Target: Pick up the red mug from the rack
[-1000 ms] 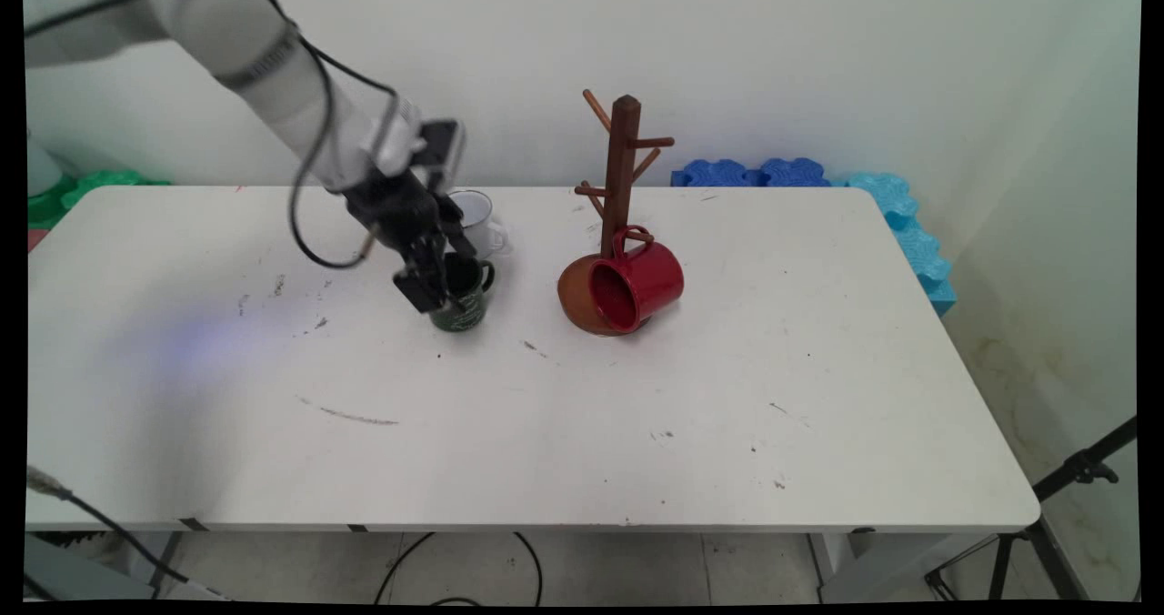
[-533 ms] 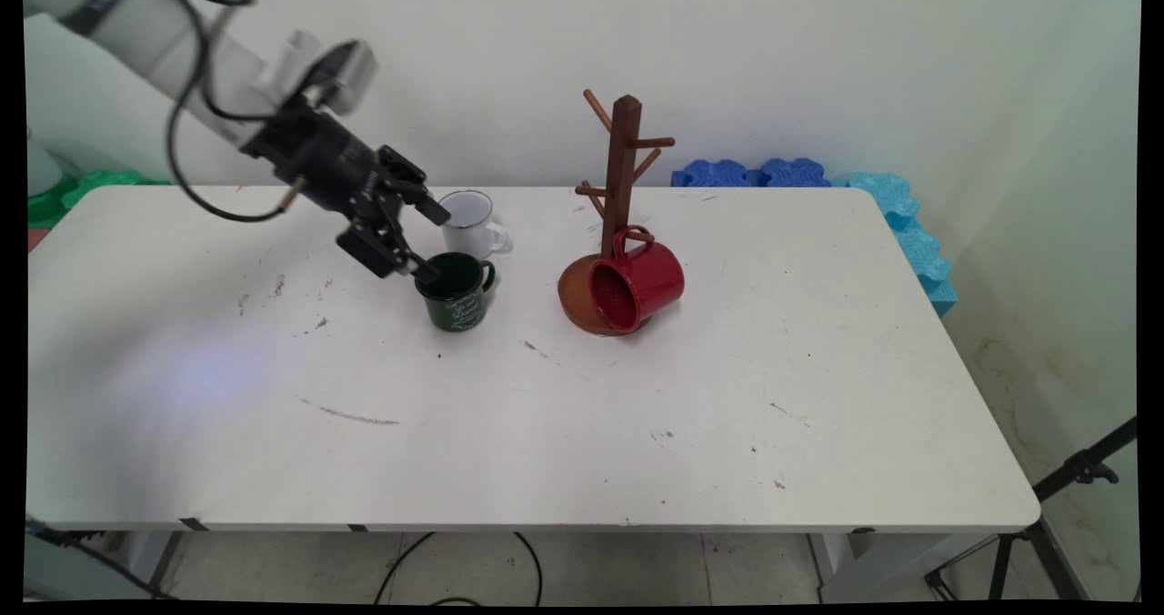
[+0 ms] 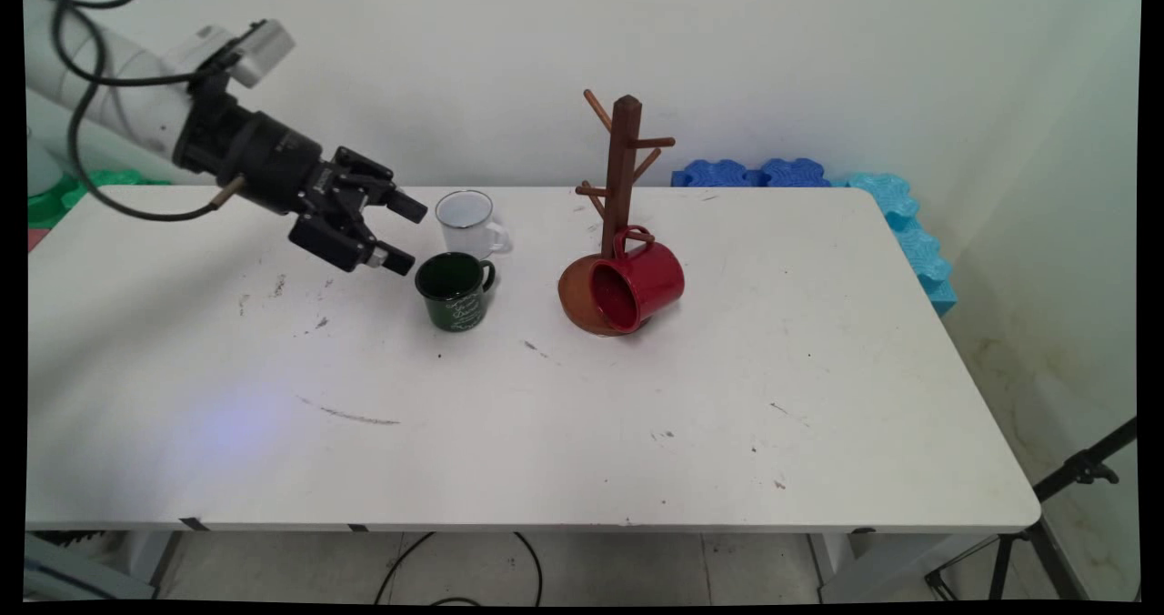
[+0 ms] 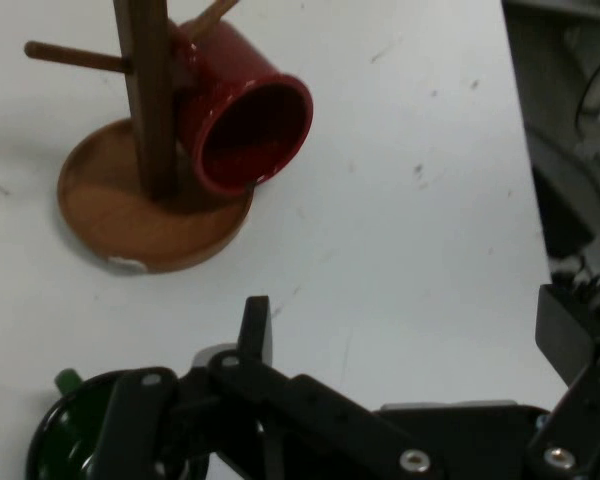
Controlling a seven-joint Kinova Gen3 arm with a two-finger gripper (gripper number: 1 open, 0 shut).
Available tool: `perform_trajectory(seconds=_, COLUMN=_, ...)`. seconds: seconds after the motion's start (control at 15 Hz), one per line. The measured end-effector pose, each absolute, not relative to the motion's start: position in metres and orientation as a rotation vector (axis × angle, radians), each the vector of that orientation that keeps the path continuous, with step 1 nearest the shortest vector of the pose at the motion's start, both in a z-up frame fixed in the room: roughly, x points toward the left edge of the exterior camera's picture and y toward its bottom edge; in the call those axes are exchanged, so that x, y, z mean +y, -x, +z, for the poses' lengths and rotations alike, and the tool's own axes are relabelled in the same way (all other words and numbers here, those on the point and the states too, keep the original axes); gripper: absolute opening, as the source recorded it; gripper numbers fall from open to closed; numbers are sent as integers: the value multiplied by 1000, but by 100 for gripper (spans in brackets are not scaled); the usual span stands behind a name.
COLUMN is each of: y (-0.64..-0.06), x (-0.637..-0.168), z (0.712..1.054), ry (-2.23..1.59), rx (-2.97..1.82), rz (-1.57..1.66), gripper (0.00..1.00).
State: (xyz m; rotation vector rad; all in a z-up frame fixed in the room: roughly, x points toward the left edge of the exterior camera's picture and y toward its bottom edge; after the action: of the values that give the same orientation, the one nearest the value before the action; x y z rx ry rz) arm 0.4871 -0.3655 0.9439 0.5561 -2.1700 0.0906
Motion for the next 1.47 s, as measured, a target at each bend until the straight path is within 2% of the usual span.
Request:
perform_trajectory(seconds=0.6, y=-489, x=-345, z=925, ry=-717, rx=-1942, rz=84, gripper=100)
perform_trajectory(seconds=1.47, y=-406, x=-338, z=907, ry=-939, rx=-1847, rz=159, gripper=100)
